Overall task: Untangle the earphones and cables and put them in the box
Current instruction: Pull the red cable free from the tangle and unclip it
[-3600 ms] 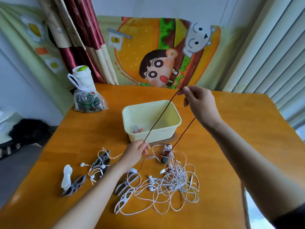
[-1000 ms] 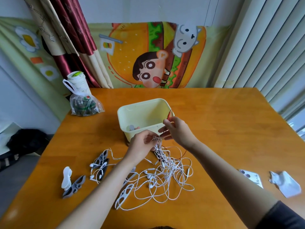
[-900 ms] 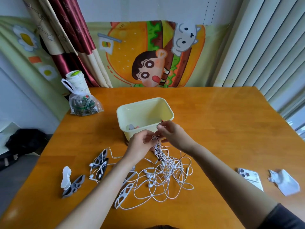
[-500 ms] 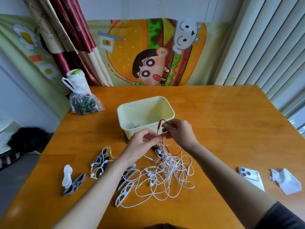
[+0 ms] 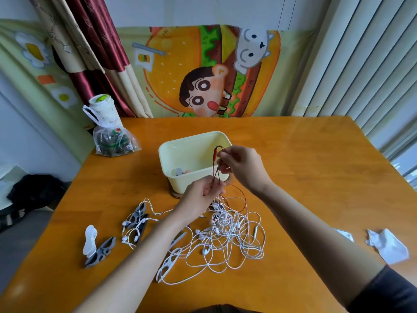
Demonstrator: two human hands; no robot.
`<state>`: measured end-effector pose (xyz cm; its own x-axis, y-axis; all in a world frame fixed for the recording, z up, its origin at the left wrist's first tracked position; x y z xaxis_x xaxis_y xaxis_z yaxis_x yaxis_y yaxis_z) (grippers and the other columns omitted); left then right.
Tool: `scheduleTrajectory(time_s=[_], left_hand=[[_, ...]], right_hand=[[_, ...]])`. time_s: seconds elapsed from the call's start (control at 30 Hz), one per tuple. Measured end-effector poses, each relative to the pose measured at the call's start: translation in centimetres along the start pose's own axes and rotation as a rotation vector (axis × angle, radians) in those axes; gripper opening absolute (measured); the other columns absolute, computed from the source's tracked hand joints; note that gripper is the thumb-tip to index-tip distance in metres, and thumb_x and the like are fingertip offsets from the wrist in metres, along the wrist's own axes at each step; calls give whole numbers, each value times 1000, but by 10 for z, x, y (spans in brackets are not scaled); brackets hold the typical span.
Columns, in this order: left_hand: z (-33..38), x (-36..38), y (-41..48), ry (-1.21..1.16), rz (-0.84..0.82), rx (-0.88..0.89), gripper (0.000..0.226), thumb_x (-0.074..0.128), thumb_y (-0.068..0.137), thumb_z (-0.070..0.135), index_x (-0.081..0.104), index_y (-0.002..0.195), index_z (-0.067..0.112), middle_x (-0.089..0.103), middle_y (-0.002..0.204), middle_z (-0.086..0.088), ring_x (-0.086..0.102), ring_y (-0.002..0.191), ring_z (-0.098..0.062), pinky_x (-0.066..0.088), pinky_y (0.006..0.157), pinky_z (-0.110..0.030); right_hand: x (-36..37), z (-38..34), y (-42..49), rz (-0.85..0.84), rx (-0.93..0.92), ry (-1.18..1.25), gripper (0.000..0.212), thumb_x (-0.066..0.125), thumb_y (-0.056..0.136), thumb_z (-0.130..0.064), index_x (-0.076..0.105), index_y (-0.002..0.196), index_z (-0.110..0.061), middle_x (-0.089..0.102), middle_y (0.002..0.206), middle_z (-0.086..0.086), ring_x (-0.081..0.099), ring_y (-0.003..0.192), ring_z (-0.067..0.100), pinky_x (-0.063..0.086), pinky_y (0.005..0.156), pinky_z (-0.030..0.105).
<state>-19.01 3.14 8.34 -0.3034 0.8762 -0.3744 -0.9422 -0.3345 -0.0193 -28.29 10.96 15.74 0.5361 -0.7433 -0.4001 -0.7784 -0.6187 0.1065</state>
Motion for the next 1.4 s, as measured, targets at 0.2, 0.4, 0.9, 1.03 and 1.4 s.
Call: scheduleTrajectory(time_s=[0.2, 0.4, 0.9, 1.03, 1.4], left_hand=[[-29, 4, -6, 105, -65, -151, 25, 45, 99, 15, 60, 81, 21, 64, 78, 5, 60, 77, -3, 48, 73, -14], [-45, -13, -8, 55, 8, -214, 27, 47, 99, 12, 68, 82, 9, 71, 84, -3, 65, 85, -21, 52, 81, -27], [20, -41, 6, -7, 335, -53, 27, 50, 97, 11, 68, 79, 21, 73, 82, 1, 70, 62, -13, 56, 62, -23], [23, -41, 3, -43, 353, -66, 27, 49, 98, 11, 69, 81, 13, 72, 80, -2, 69, 62, -17, 56, 58, -22], [0, -49, -9, -383, 441, -215, 27, 44, 100, 8, 63, 80, 7, 63, 69, -8, 62, 59, -13, 56, 57, -24]], right_hand=[[-29, -21, 22, 88, -45, 50, 17, 54, 94, -10, 66, 83, -3, 64, 67, 0, 64, 60, 12, 59, 67, 28], [-41, -1, 27, 143, 57, 184, 18, 50, 96, -11, 64, 89, -3, 67, 81, 11, 66, 68, 12, 58, 68, 26], [40, 41, -39, -147, 43, -201, 21, 58, 89, -7, 60, 109, -4, 65, 104, 7, 60, 93, 17, 48, 83, 22], [48, 42, -40, -202, 30, -214, 18, 61, 88, -8, 63, 105, -4, 67, 101, 6, 56, 81, 11, 41, 67, 5], [45, 50, -37, -241, 19, -247, 4, 58, 90, -11, 61, 90, -13, 61, 82, -5, 58, 76, 10, 43, 64, 7]])
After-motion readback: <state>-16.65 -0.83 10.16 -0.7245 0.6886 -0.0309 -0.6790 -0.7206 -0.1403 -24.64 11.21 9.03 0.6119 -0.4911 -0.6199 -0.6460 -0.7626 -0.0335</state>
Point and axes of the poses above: each hand's wrist, its own y-axis towards the middle knuckle, its own x-axis out of the palm, z = x × y, the point moved 8 cm from there along y, towards the middle knuckle
